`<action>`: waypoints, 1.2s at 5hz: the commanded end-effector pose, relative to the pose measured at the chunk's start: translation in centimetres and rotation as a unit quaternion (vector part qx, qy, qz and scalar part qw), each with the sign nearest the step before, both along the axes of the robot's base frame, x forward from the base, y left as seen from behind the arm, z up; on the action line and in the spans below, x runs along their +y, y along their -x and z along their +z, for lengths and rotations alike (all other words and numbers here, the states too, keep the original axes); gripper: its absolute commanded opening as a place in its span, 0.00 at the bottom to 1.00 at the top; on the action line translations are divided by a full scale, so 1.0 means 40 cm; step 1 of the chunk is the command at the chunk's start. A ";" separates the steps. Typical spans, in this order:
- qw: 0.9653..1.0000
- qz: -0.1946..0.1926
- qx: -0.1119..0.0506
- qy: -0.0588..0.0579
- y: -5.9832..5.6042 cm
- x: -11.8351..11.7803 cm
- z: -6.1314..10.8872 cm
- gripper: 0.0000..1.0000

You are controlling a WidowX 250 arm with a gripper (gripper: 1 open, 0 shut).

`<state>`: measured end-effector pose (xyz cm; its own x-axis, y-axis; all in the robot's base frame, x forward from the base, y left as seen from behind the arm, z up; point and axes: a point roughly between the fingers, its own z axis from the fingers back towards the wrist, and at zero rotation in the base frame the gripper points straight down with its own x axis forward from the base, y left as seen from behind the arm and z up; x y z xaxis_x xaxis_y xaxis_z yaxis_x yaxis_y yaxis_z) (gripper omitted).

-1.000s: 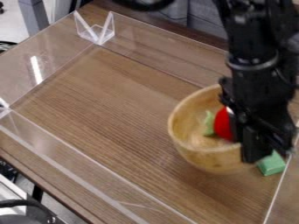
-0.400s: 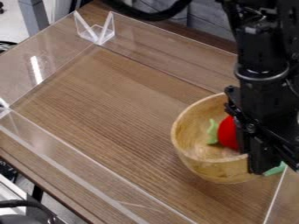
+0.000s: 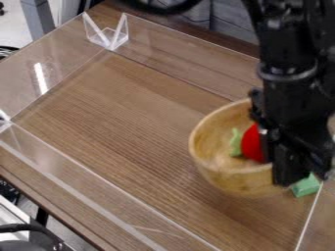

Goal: Remove the green stick from the brown bowl and put it on the table

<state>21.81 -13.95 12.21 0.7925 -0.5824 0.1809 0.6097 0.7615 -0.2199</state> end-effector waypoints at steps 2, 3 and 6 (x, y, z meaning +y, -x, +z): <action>0.999 -0.005 -0.042 0.016 -0.027 0.040 0.094 0.00; 0.998 -0.047 -0.036 0.009 -0.037 0.079 0.094 0.00; 0.998 -0.051 -0.020 -0.001 -0.028 0.320 0.021 0.00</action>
<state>22.53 -1.00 12.30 0.7397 -0.6475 0.1835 0.6728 0.7058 -0.2216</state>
